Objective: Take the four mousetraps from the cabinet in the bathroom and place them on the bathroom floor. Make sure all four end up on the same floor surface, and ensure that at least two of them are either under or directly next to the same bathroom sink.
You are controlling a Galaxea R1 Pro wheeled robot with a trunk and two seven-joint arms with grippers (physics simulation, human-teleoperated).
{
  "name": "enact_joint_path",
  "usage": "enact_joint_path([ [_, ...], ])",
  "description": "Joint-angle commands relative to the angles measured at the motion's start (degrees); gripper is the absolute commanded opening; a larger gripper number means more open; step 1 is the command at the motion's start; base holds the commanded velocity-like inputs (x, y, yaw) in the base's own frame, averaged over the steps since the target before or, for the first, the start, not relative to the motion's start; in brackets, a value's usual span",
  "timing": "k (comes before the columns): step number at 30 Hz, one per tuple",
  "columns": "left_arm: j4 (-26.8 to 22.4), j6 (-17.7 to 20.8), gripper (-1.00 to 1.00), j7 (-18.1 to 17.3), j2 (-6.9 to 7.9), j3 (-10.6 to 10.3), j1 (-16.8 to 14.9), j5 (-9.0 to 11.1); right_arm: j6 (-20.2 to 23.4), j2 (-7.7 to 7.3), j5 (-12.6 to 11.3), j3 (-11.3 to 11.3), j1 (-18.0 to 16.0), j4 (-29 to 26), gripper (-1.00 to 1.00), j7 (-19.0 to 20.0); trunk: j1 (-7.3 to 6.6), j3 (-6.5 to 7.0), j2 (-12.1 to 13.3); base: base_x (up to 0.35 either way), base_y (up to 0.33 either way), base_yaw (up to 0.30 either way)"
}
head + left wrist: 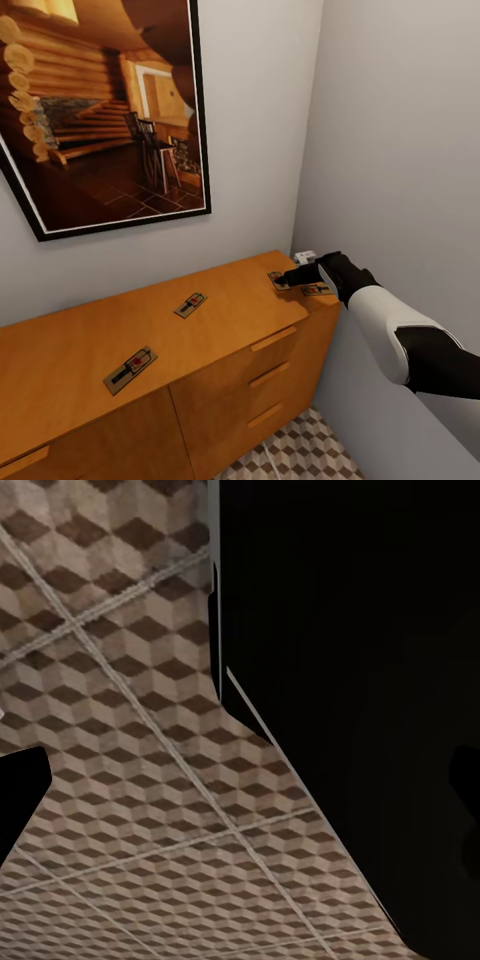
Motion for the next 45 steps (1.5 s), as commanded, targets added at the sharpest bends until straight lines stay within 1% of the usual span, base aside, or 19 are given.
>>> enact_joint_path([
  [1,0.1,-0.3,1.00,0.1,-0.01,0.0,0.0,0.1,0.1,-0.02,0.5,0.2,0.0,-0.1,1.00,0.2,0.00,-0.04,0.0,0.000,0.000,0.000],
  [12,0.1,-0.3,1.00,0.1,-0.06,0.0,0.0,0.1,-2.4,0.04,0.5,0.2,-0.1,1.0,1.00,-0.9,0.00,-0.04,0.0,0.000,0.000,0.000],
  [45,0.1,-0.3,1.00,0.1,-0.10,0.0,0.0,0.1,-2.7,0.38,0.4,0.2,0.0,1.3,1.00,-0.9,0.00,-0.04,0.0,0.000,0.016,0.000],
])
